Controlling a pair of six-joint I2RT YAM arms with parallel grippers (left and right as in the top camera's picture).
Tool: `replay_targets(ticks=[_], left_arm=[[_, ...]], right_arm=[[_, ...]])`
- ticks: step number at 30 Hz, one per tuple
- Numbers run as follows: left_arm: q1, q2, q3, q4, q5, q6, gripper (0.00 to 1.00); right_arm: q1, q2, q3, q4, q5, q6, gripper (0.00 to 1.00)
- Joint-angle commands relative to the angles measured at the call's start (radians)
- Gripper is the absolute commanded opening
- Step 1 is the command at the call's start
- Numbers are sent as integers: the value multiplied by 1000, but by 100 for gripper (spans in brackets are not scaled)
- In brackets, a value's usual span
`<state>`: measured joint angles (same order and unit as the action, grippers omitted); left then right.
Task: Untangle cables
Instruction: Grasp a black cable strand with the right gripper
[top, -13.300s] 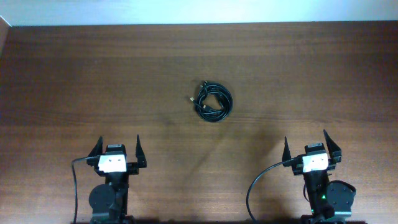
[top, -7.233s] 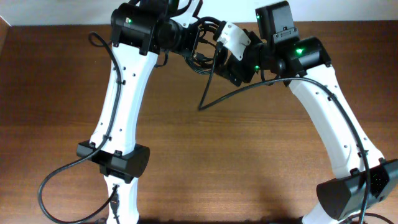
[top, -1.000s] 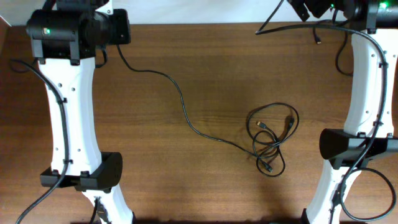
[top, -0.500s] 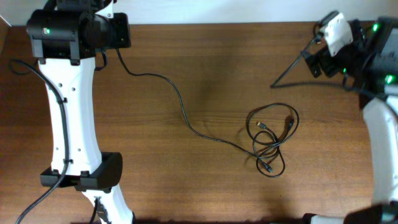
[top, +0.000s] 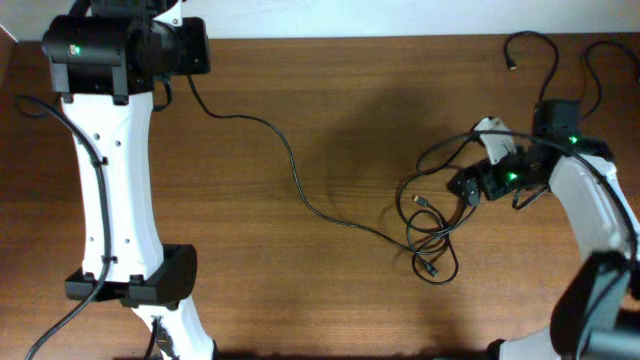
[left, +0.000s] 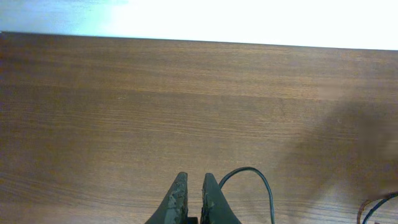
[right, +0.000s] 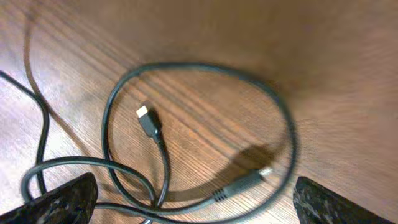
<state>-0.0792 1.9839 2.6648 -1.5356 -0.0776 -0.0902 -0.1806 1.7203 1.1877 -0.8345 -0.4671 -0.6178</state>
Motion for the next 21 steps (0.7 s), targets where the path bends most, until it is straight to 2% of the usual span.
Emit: replay_targets(ticks=[1, 6, 14, 15, 16, 17, 18, 20, 21], left_arm=[[1, -15, 0, 4, 10, 16, 2], [1, -15, 0, -24, 10, 39, 1], [2, -15, 0, -37, 10, 39, 1], [2, -15, 0, -37, 10, 39, 1], [1, -15, 0, -36, 10, 39, 1], [1, -15, 0, -36, 10, 39, 1], [1, -15, 0, -36, 10, 39, 1], [1, -15, 0, -37, 10, 39, 1], [1, -15, 0, -36, 10, 39, 0]], right_arm=[[12, 103, 0, -1, -53, -53, 96], [11, 157, 6, 75, -13, -54, 93], [17, 138, 105, 38, 118, 2, 89], [17, 138, 105, 38, 133, 2, 82], [16, 140, 105, 41, 132, 2, 79], [16, 140, 105, 41, 132, 6, 88], [16, 141, 102, 43, 132, 10, 88], [16, 143, 64, 77, 133, 25, 88], [17, 150, 44, 95, 132, 28, 82]])
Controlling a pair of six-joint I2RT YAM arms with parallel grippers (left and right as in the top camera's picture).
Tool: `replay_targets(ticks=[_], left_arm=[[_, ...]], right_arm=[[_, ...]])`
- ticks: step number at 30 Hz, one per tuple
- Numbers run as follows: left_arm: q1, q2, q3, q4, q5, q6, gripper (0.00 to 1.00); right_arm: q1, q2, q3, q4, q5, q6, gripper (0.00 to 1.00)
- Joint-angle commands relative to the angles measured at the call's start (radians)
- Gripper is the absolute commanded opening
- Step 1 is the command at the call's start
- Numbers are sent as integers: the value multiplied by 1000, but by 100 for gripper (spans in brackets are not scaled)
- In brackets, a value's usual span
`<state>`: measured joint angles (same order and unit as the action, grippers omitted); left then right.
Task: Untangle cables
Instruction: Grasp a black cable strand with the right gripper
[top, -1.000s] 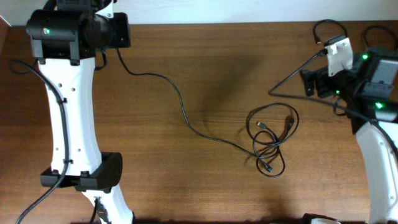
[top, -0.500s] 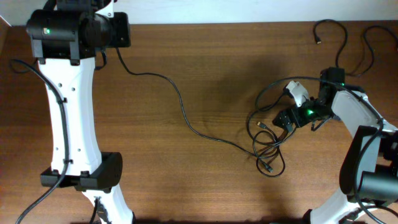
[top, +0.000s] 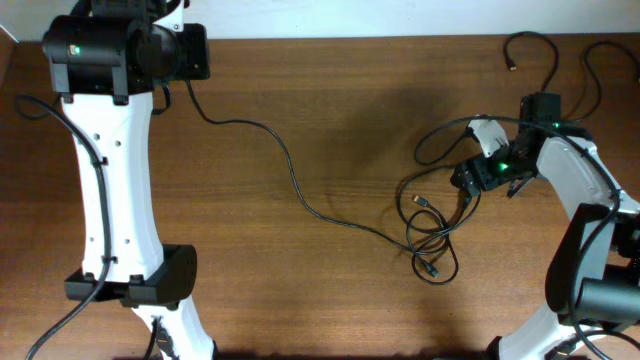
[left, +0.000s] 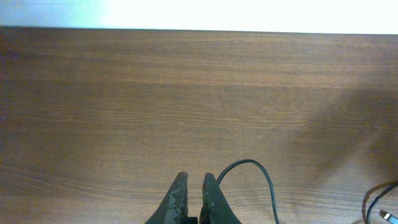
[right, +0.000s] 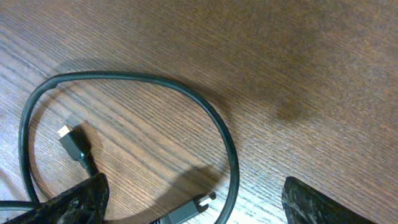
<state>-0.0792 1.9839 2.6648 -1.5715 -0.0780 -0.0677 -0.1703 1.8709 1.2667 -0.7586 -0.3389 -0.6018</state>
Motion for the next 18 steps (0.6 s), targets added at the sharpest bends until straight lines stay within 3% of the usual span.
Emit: replay_targets(ticks=[1, 8, 9, 11, 15, 16, 18], left_arm=[[1, -15, 0, -1, 10, 16, 1], [2, -15, 0, -2, 10, 16, 0], [1, -15, 0, -1, 10, 16, 0], [2, -15, 0, -2, 10, 16, 0], [1, -15, 0, -2, 10, 47, 0], [1, -15, 0, -2, 10, 47, 0], [1, -15, 0, -2, 10, 47, 0]], right_arm=[[6, 1, -37, 22, 4, 12, 80], [6, 1, -108, 101, 4, 61, 75], [5, 1, -108, 101, 4, 61, 73], [6, 1, -116, 105, 11, 89, 57], [6, 1, -184, 166, 11, 114, 53], [6, 1, -184, 172, 11, 117, 4], [6, -2, -183, 199, 11, 182, 4]])
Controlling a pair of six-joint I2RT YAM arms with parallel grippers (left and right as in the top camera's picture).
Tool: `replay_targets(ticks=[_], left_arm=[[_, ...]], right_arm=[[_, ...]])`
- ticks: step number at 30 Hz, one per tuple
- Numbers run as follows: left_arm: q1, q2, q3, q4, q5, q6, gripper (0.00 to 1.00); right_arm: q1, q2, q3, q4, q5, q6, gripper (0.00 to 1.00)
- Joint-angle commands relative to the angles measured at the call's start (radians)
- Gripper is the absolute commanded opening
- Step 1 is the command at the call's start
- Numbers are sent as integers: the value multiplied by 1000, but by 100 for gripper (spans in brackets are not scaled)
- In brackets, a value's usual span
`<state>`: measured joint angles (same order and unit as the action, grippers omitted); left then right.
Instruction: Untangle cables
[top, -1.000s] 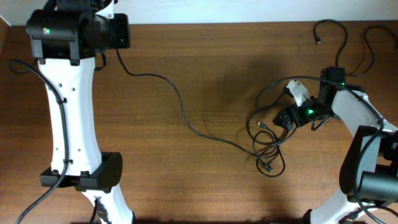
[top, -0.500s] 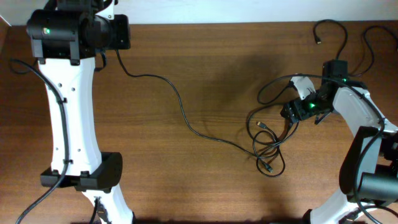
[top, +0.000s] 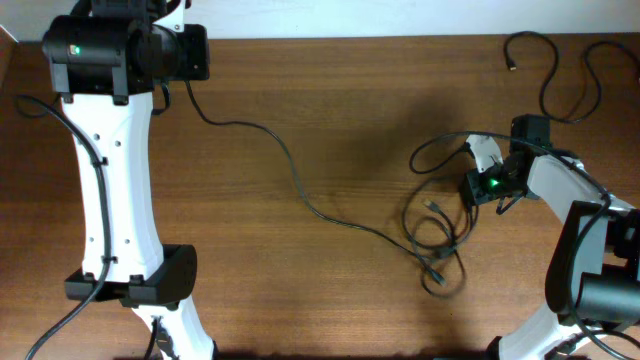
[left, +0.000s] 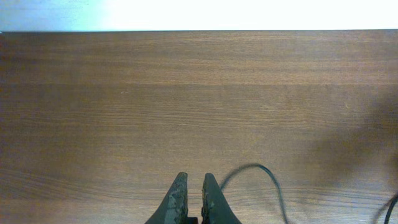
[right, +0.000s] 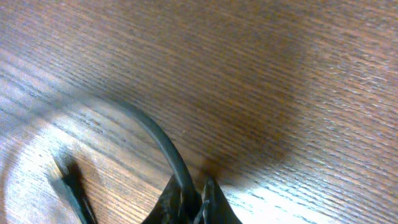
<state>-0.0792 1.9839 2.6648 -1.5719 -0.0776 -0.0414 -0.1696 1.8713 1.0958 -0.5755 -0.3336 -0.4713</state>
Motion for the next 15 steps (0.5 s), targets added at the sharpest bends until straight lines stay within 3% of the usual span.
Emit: replay_targets(ticks=[1, 5, 8, 12, 15], left_arm=[[1, -15, 0, -9, 10, 20, 0], [1, -15, 0, -11, 10, 20, 0], [2, -15, 0, -9, 10, 20, 0], [1, -15, 0, -3, 10, 20, 0], [2, -15, 0, 3, 1, 20, 0]], right_arm=[[5, -10, 3, 14, 8, 85, 4], [6, -143, 253, -148, 87, 267, 4], [6, -235, 665, -424, 173, 454, 4], [12, -238, 1317, -938, 104, 465, 4], [59, -238, 1481, -979, 181, 464, 4]])
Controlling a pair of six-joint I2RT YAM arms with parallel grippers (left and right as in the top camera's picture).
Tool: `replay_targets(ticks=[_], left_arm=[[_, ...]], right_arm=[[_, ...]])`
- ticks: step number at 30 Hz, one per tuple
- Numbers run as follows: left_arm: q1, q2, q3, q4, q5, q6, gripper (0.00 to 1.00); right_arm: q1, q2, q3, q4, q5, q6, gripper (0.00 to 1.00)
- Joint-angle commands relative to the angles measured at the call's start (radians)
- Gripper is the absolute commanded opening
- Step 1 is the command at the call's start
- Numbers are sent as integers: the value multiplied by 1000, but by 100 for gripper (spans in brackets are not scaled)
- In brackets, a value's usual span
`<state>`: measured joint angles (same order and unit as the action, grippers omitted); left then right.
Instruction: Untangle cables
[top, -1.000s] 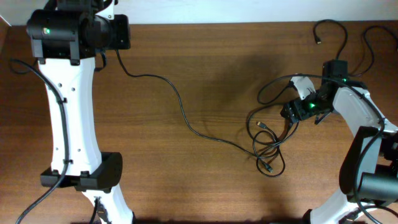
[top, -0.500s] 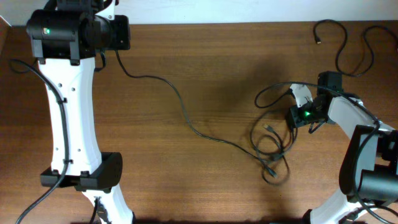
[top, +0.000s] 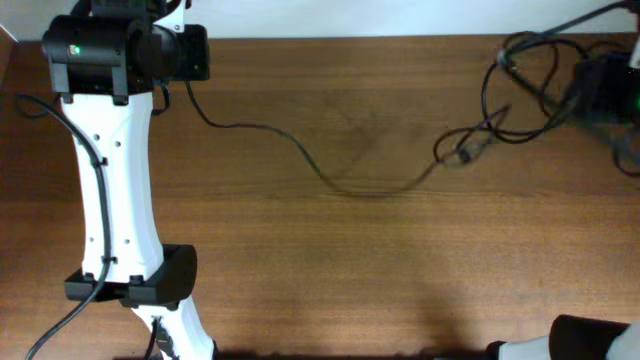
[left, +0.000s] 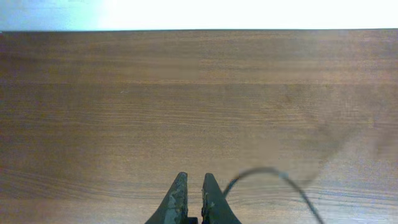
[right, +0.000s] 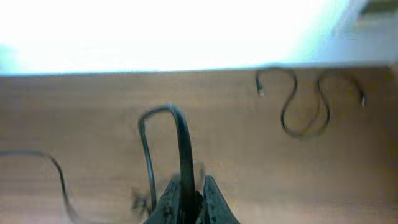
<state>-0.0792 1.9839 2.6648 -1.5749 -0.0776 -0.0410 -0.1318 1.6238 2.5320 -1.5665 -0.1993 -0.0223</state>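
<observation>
A long black cable (top: 300, 150) runs from my left gripper (top: 190, 62) at the back left across the table to a small knot of loops and plugs (top: 468, 148). From the knot it rises to my right gripper (top: 590, 88), blurred at the far right. In the left wrist view the left gripper (left: 191, 186) is shut, with the cable (left: 267, 172) coming out beside its right finger. The right gripper (right: 190, 190) is shut on a thick black cable strand (right: 181, 134) that arches above it.
A second thin black cable (right: 305, 106) lies in an S shape near the table's back right corner. The left arm's white body (top: 110, 180) stands over the left side of the table. The back edge (left: 199, 29) is close beyond the left gripper.
My right gripper, shut on the cable, has gone from low beside the tangle to high at the far back right. The tangle has shrunk and shifted back right, and the long cable is drawn straighter.
The right gripper was open above the loose loops at centre right, then still open closer to them. Then it was shut on one loop at the table. Now it holds that strand up at the far right. The left gripper stayed shut at the back left.
</observation>
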Motion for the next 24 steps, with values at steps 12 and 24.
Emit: replay_targets(ticks=[12, 24], left_arm=[[396, -84, 0, -61, -430, -198, 0], [912, -293, 0, -24, -262, -190, 0]], right_arm=[[-248, 212, 37, 156, 179, 16, 4], [-827, 332, 37, 266, 26, 237, 4]])
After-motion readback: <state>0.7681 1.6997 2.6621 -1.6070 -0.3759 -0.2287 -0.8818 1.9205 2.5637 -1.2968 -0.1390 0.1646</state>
